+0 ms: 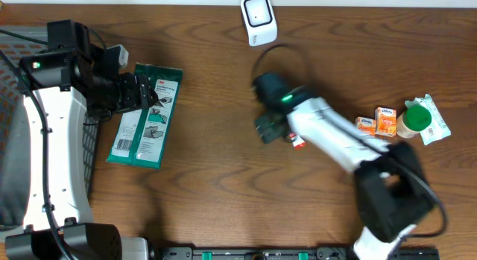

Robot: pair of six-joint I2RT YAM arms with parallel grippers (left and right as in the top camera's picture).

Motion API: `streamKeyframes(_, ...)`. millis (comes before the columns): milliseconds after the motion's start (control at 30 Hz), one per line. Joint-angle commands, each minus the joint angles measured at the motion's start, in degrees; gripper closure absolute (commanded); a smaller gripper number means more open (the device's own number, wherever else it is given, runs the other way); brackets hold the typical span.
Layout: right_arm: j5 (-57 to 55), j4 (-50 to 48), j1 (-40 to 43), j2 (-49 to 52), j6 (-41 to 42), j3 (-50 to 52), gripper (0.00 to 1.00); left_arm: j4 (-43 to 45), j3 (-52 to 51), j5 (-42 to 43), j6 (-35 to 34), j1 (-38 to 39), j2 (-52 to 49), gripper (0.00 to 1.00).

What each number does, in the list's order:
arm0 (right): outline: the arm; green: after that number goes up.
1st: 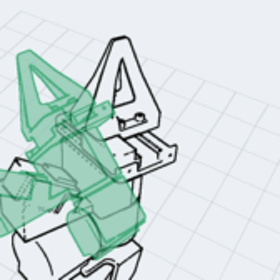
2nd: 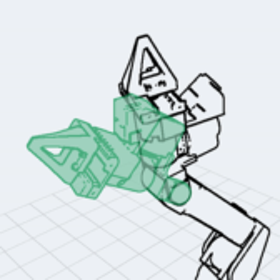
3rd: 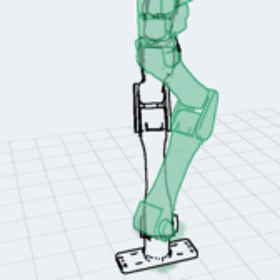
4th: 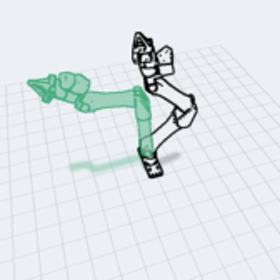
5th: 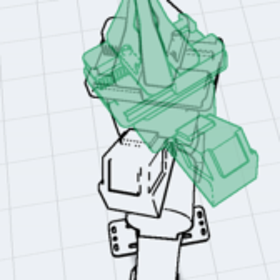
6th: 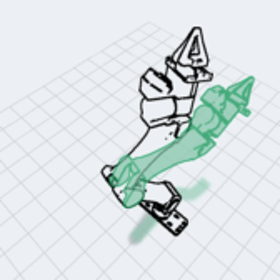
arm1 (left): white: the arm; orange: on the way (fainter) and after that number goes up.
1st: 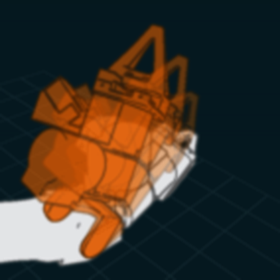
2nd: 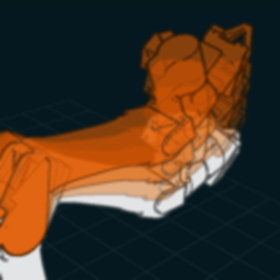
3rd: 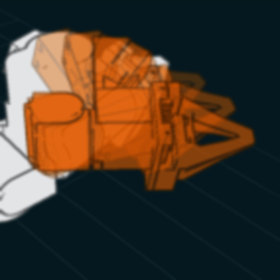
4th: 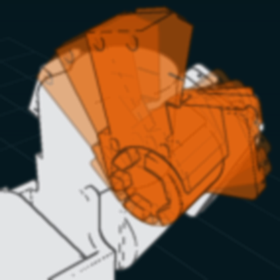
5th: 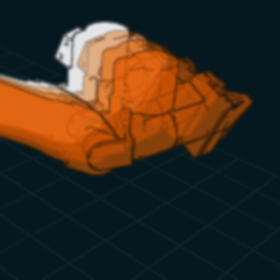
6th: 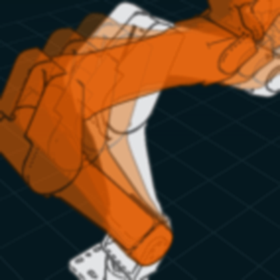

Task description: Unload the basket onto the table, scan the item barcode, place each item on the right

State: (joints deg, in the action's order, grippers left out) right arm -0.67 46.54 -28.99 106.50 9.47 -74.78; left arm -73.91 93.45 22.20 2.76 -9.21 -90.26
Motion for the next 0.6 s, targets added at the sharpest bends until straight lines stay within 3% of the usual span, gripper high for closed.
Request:
streamKeyframes(0,18.5,1.2,8.8,-1.4,-3.6,0.1,0.39,-0.2,0.0,0.3,-0.3,0.0,0.8,0.13)
streamKeyframes(100,24.1,0.5,14.7,-1.2,-5.3,2.1,0.50,-0.2,0.0,0.3,-0.3,0.0,0.8,0.13)
streamKeyframes(233,26.7,-1.5,19.8,-1.2,-7.1,5.7,0.49,-0.2,0.0,0.3,-0.3,0.0,0.8,0.13)
streamKeyframes(433,30.5,-7.4,20.9,-1.2,-8.0,10.6,0.50,-0.2,0.0,0.3,-0.3,0.0,0.8,0.13)
streamKeyframes(567,26.8,-13.0,19.5,-1.2,-6.9,15.0,0.60,-0.2,0.0,0.3,-0.3,0.0,0.8,0.13)
